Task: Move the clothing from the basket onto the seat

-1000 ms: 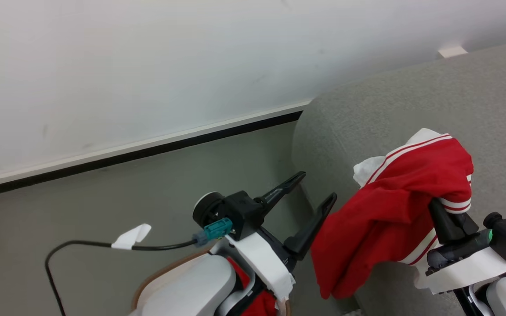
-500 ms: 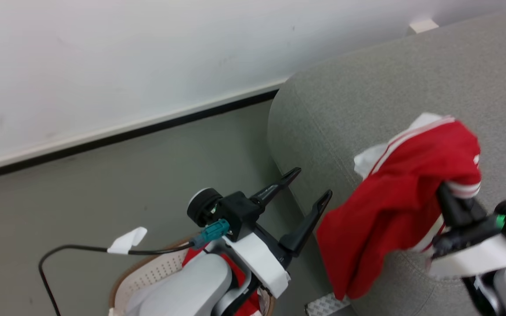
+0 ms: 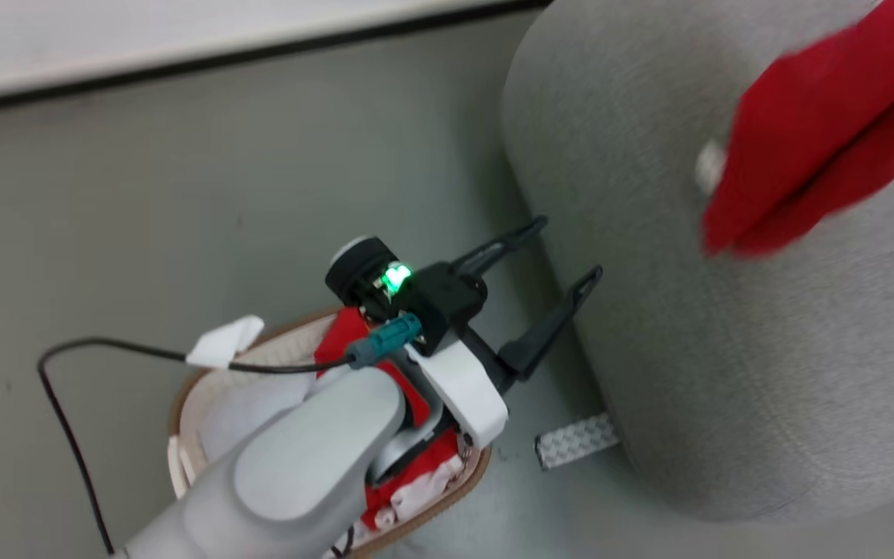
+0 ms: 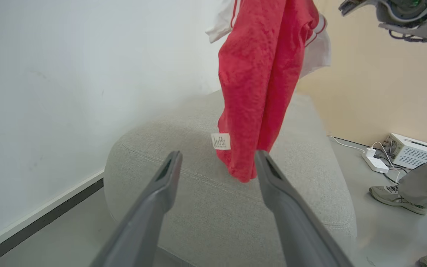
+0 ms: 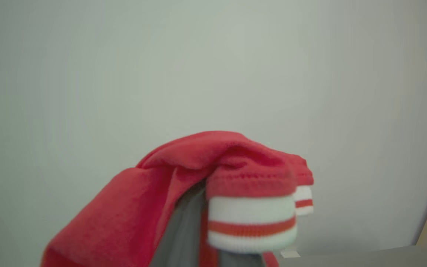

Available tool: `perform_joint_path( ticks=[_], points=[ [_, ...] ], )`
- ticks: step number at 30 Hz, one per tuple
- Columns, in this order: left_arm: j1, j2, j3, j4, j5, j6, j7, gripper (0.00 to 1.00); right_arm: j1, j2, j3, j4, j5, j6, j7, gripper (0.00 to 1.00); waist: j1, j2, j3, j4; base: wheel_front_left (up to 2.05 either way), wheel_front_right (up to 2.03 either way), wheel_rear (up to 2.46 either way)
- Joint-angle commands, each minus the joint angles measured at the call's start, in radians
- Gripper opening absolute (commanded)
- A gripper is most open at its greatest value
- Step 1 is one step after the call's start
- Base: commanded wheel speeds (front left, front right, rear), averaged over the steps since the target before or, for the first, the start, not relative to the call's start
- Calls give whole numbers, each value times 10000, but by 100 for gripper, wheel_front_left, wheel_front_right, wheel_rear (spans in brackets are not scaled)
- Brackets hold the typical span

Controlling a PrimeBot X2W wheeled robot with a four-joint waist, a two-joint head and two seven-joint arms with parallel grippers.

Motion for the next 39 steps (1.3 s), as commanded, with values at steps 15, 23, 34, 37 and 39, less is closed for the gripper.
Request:
perform_joint_path(
  ticks=[15, 23, 34, 37, 39],
  points=[
    [-828, 381, 128, -196, 329, -44, -57, 100, -2410, -1815, -295, 4210, -231, -22, 528, 0, -1, -1, 3133, 1853, 0, 0, 0],
    [-860, 365, 164, -88, 223, 33, -168, 100, -2099, -1336, 598, 6907, 181, -23, 1781, 2, -1, -1, 3229, 2105, 0, 0, 0],
    [-381, 302, 186, 414, -70, 32, -322, 100, -1823, -1172, 1612, 7588, 668, -23, 3064, 100, -1, -1, 2229, 1954, 0, 0, 0],
    [-69, 233, 276, 658, -183, 41, -383, 100, -1640, -1283, 1975, 7568, 805, -23, 3654, 100, -1, -1, 1459, 1876, 0, 0, 0],
    [227, 186, 397, 818, -333, 64, -430, 100, -1386, -1278, 2321, 7432, 865, -22, 4084, 100, -1, -1, 864, 1821, 0, 0, 0]
  ],
)
